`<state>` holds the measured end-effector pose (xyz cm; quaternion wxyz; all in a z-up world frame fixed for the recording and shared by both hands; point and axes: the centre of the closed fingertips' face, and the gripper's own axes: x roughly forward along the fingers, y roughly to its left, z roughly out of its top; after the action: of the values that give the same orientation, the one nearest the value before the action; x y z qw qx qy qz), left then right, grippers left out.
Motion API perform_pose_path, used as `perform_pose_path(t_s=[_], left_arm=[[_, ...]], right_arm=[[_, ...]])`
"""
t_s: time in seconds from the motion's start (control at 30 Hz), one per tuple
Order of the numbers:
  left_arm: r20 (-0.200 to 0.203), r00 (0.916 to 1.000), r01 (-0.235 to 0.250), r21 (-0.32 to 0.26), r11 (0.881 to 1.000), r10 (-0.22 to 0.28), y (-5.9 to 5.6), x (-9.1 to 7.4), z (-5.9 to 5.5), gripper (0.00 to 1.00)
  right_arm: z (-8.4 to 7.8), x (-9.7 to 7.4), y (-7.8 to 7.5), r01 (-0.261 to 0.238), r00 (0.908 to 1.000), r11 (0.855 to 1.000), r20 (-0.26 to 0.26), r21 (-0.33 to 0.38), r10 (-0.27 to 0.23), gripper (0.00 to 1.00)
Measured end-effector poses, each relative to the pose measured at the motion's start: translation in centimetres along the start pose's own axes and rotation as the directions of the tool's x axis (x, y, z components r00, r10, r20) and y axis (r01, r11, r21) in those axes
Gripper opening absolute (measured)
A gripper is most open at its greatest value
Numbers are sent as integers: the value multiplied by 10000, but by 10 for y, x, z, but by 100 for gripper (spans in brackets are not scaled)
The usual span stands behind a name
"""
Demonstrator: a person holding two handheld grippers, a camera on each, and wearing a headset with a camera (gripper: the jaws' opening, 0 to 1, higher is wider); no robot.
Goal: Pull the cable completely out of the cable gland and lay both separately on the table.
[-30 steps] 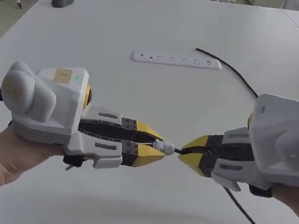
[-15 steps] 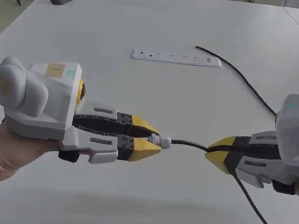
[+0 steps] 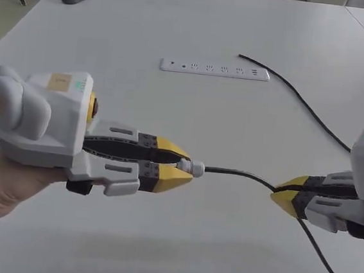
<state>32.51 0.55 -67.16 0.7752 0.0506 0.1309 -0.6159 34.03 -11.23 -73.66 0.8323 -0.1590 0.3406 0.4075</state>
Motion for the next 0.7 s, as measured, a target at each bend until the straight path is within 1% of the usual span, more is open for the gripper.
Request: perform_pose_path(t_s=[0.17,0.27,0.4,0.5,0.57,0.6,0.63,0.67,0.7], left_arm=[[3,10000,-52,0,10000,52,2,-2,0,15],[9,10000,-45,9,10000,45,2,-2,1,15],[-12,10000,-16,-2,10000,16,2,-1,0,15],[-1,10000,-77,-32,10000,77,3,0,0,15],[40,9999,-124,-35,9999,124,4,0,1,15],[60,9999,-148,-36,9999,148,4,0,1,15],[80,9998,-171,-38,9998,171,5,0,2,15],[78,9998,-194,-51,9998,194,5,0,2,15],[76,9997,-217,-65,9997,217,6,0,2,15]], right_arm=[[-8,-5,-7,167,9998,9996,-92,242,-165,0],[-12,-5,-10,281,9993,9991,-236,332,-273,0],[-14,-5,-10,281,9992,9990,-309,355,-270,0],[-15,-3,-10,317,9987,9994,-398,125,-312,1],[-16,-2,-10,431,9980,9990,-461,-75,-434,2],[-16,-2,-11,487,9976,9987,-492,-176,-495,3],[-16,-2,-11,543,9971,9981,-523,-276,-557,7],[-16,-1,-10,474,9974,9982,-526,-358,-492,12],[-16,0,-8,404,9977,9982,-530,-439,-427,18]])
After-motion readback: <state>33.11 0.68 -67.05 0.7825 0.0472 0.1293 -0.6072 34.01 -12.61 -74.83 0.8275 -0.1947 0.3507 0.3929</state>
